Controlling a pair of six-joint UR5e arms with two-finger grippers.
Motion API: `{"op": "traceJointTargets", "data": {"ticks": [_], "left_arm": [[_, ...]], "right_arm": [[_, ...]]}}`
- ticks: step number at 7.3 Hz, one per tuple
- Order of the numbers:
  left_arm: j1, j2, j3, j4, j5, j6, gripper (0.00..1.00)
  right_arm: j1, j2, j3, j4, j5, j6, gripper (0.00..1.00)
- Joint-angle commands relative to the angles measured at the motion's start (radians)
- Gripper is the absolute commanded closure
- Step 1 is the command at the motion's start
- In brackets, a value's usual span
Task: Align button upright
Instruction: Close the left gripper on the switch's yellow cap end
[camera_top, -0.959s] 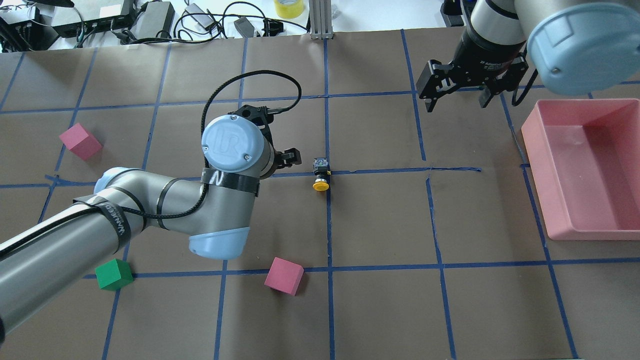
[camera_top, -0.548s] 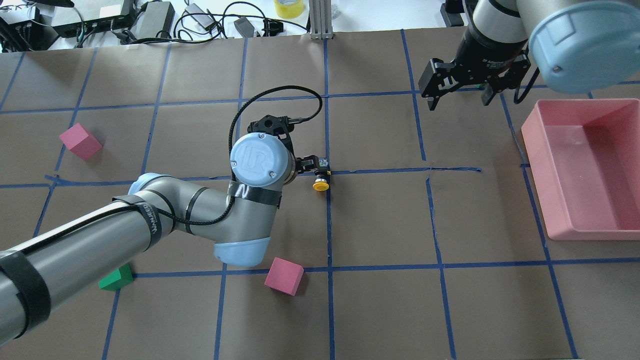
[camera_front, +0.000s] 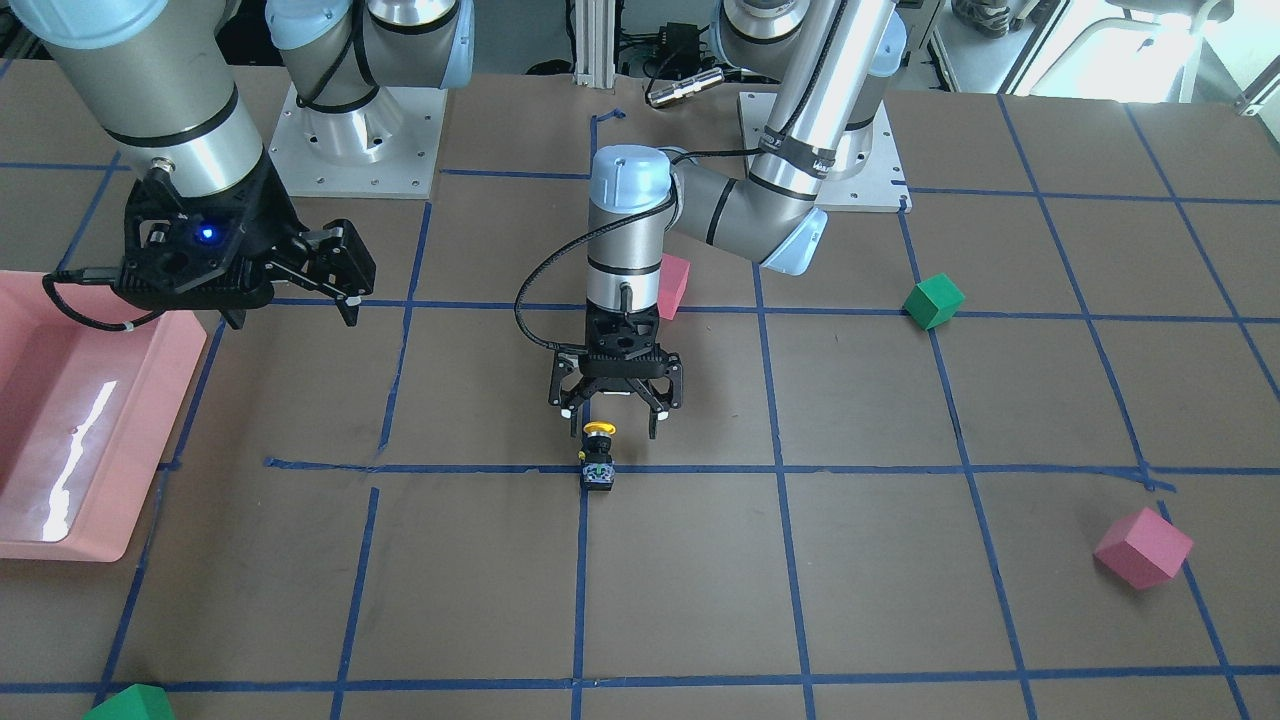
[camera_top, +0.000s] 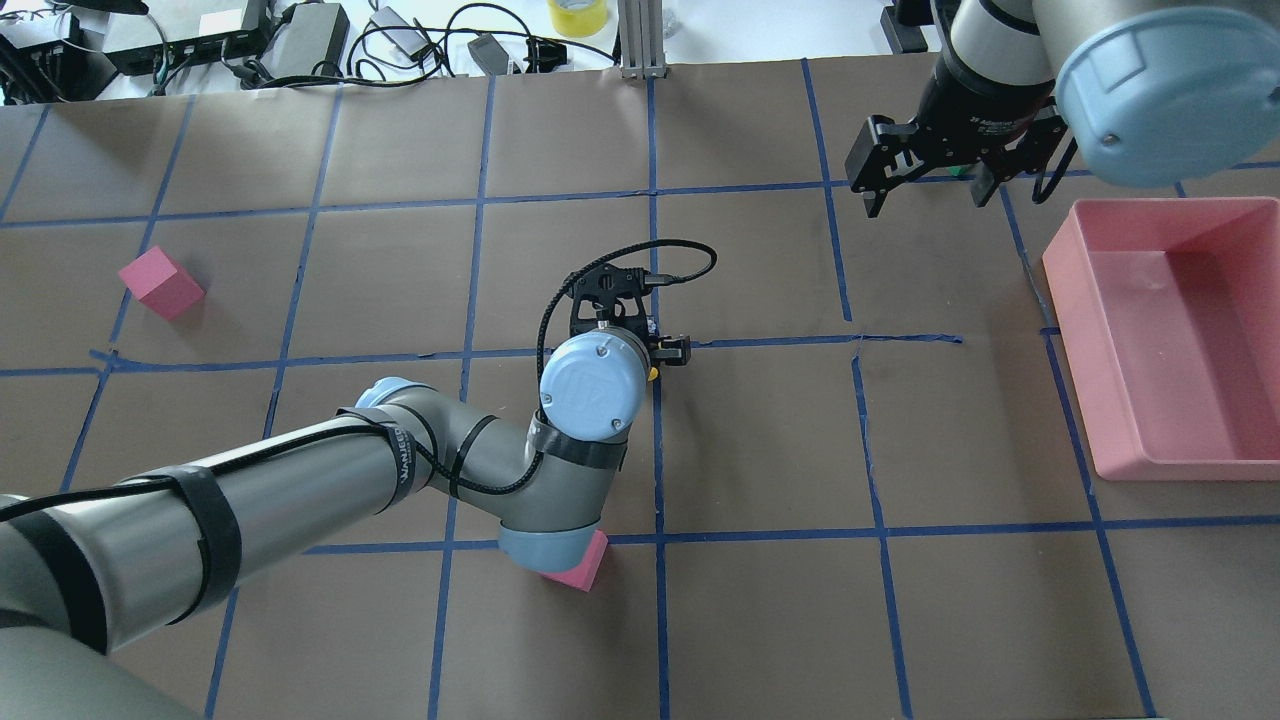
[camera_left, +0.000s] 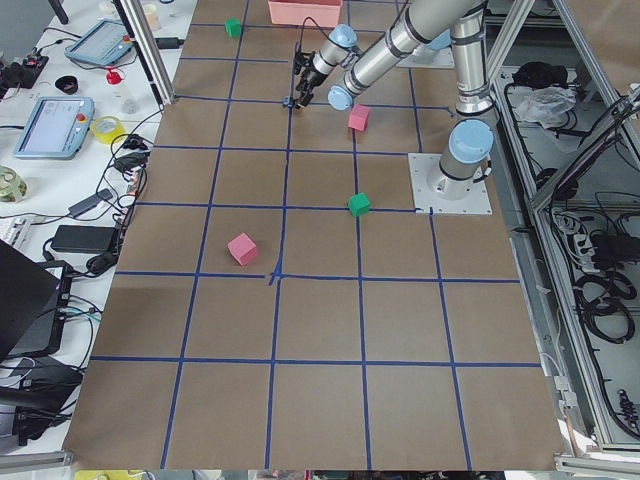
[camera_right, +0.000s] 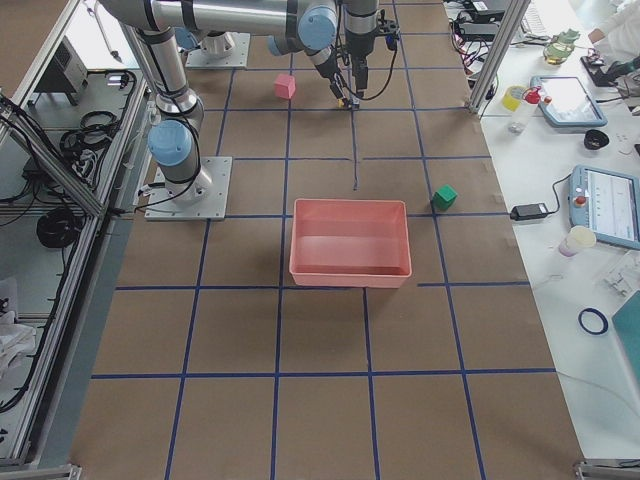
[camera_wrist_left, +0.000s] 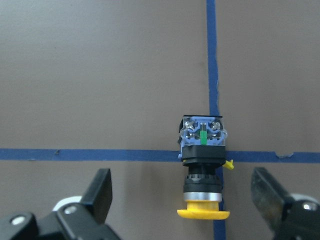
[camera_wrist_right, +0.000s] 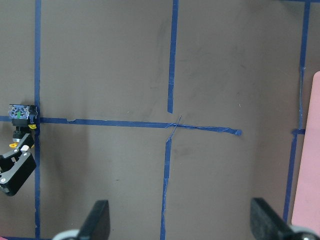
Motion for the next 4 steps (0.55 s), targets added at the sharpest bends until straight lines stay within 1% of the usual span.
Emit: {"op": "traceJointTargets", "data": {"ticks": [1, 3, 4], "left_arm": [[-0.011, -0.051, -0.005, 0.067, 0.002, 0.030, 0.06], [-0.012, -0.071, -0.005, 0.075, 0.002, 0.033, 0.13], [-0.014, -0.070, -0.008, 0.075, 0.001, 0.036, 0.27]], "right_arm": [[-0.008, 0.000, 0.001, -0.003, 0.002, 0.003, 0.00], [-0.013, 0.000, 0.001, -0.011, 0.005, 0.001, 0.00], [-0.013, 0.000, 0.001, -0.011, 0.002, 0.001, 0.00]]}}
